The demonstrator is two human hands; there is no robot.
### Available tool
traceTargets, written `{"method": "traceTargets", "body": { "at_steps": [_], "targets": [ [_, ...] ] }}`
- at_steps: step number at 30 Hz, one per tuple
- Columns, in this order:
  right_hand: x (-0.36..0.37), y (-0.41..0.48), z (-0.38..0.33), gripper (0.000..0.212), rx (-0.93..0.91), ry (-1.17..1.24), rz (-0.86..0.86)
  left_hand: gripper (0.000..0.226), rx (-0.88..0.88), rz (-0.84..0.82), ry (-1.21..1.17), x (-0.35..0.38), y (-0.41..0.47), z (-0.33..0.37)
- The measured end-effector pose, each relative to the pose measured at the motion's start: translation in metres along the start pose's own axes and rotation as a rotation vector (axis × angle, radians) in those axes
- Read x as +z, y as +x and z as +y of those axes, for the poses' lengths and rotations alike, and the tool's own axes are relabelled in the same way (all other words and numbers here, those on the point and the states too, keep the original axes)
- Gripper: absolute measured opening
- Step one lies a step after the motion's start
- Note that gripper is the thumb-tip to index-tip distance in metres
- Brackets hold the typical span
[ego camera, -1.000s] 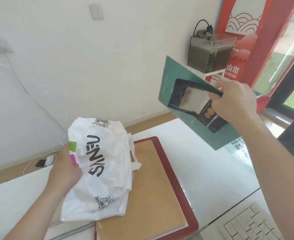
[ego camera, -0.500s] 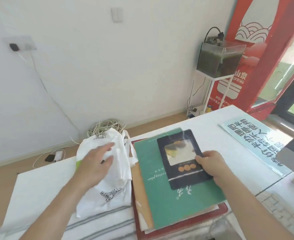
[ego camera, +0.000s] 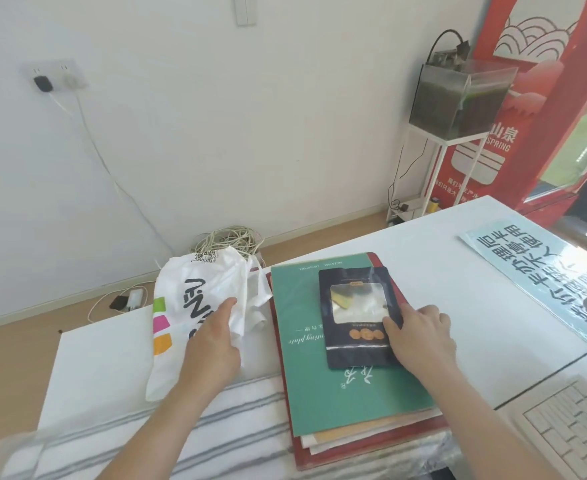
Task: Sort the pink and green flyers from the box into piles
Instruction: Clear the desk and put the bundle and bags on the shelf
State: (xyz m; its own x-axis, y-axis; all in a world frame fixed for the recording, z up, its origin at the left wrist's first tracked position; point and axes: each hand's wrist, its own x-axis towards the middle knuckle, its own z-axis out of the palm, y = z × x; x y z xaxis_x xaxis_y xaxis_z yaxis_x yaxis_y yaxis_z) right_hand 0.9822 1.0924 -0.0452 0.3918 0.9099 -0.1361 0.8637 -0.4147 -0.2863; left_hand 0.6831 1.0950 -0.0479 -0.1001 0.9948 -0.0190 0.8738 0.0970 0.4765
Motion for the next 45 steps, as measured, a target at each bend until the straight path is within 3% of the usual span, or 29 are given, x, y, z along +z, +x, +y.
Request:
{"method": "traceTargets", "body": {
  "at_steps": [4, 8, 10, 12, 16, 18, 20, 22, 24, 27, 31, 33, 37, 39, 43, 45],
  "targets": [
    [-0.016, -0.002, -0.006, 0.044, -0.092, 0.062, 0.044, 0.066, -0.052, 0.293, -0.121, -0.065, 0.002, 0.032],
    [-0.033, 0.001, -0.021, 0.054, -0.331, 0.022, -0.112, 0.06, 0.243, 0.439, 0.021, -0.109, -0.025, 0.1],
    [-0.033, 0.001, -0.022, 0.055, -0.418, -0.066, -0.27, 0.056, 0.413, 0.354, 0.096, -0.103, -0.038, 0.133],
    [-0.028, 0.003, -0.016, 0.036, -0.491, -0.049, -0.362, 0.057, 0.503, 0.26, 0.093, -0.087, -0.044, 0.156],
    [-0.019, 0.013, 0.005, 0.019, -0.548, 0.117, -0.43, 0.058, 0.409, 0.081, -0.052, -0.068, -0.046, 0.183],
    [-0.027, 0.013, 0.012, 0.01, -0.418, 0.455, -0.38, 0.057, 0.407, -0.033, 0.006, -0.048, -0.05, 0.186],
    [-0.042, 0.013, 0.02, 0.024, -0.165, 0.852, -0.267, 0.048, 0.431, -0.201, 0.113, -0.02, -0.057, 0.185],
    [-0.053, 0.019, 0.032, 0.025, 0.0, 1.013, -0.155, 0.041, 0.422, -0.346, 0.174, 0.008, -0.063, 0.184],
    [-0.062, 0.02, 0.034, 0.023, 0.01, 1.055, -0.209, 0.036, 0.436, -0.386, 0.18, 0.023, -0.066, 0.191],
    [-0.068, 0.019, 0.027, 0.043, -0.132, 0.925, -0.37, 0.038, 0.492, -0.366, 0.086, 0.027, -0.069, 0.203],
    [-0.062, 0.021, 0.019, 0.076, -0.354, 0.362, -0.161, 0.036, 0.517, -0.128, -0.026, 0.027, -0.059, 0.19],
    [-0.053, 0.019, 0.019, 0.083, -0.39, 0.071, -0.145, 0.046, 0.461, -0.016, 0.114, 0.038, -0.05, 0.172],
    [-0.019, -0.007, 0.022, 0.086, -0.533, -0.104, 0.0, 0.08, 0.217, -0.337, 0.42, 0.072, -0.056, 0.138],
    [-0.004, -0.013, 0.025, 0.082, -0.594, -0.068, 0.037, 0.083, 0.216, -0.367, 0.434, 0.079, -0.057, 0.13],
    [0.001, 0.0, 0.035, 0.064, -0.567, -0.082, -0.156, 0.087, 0.196, -0.462, 0.4, 0.071, -0.048, 0.131],
    [-0.005, 0.008, 0.037, 0.063, -0.581, -0.077, -0.215, 0.082, 0.166, -0.398, 0.315, 0.062, -0.043, 0.13]
  ]
}}
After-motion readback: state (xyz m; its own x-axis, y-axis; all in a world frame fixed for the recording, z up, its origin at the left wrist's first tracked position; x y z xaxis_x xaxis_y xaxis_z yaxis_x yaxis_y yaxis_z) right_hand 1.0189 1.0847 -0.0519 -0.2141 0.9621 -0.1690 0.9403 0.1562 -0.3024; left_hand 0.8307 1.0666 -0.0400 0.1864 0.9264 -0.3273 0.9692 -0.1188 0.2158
